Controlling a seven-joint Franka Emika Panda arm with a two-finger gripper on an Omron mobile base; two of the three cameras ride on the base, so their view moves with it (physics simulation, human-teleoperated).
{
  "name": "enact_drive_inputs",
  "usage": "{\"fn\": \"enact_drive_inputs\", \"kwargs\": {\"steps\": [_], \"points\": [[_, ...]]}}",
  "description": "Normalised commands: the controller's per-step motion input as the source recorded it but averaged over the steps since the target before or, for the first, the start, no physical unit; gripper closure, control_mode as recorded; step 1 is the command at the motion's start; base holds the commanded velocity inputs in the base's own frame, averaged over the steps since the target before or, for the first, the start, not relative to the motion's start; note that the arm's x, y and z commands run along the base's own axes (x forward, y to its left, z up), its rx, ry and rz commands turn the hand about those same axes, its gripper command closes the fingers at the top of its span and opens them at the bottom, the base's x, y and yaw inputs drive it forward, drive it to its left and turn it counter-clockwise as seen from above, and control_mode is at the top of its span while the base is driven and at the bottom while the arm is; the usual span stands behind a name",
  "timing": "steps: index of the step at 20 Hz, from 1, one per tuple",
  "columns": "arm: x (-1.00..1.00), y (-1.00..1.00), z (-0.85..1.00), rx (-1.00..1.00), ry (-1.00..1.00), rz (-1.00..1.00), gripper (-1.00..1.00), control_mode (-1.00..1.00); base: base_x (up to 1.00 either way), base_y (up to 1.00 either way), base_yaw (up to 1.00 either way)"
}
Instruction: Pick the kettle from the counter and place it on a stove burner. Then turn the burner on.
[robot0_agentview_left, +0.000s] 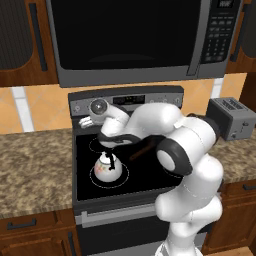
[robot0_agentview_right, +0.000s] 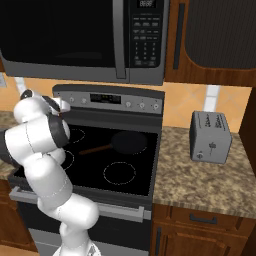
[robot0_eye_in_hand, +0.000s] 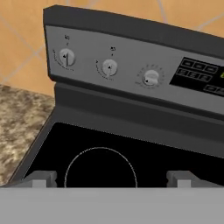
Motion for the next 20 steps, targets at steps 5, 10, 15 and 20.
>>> {"fn": "enact_drive_inputs", "kwargs": {"steps": [5, 10, 15, 20], "points": [[0.0, 0.08, 0.12, 0.02, -0.13, 0.0, -1.0, -1.0, 0.0, 0.0, 0.0], [0.19, 0.0, 0.01, 0.01, -0.16, 0.0, -1.0, -1.0, 0.0, 0.0, 0.0], [0.28, 0.0, -0.02, 0.0, -0.08, 0.0, -1.0, -1.0, 0.0, 0.0, 0.0], [0.27, 0.0, -0.02, 0.0, -0.06, 0.0, -1.0, -1.0, 0.0, 0.0, 0.0]]}}
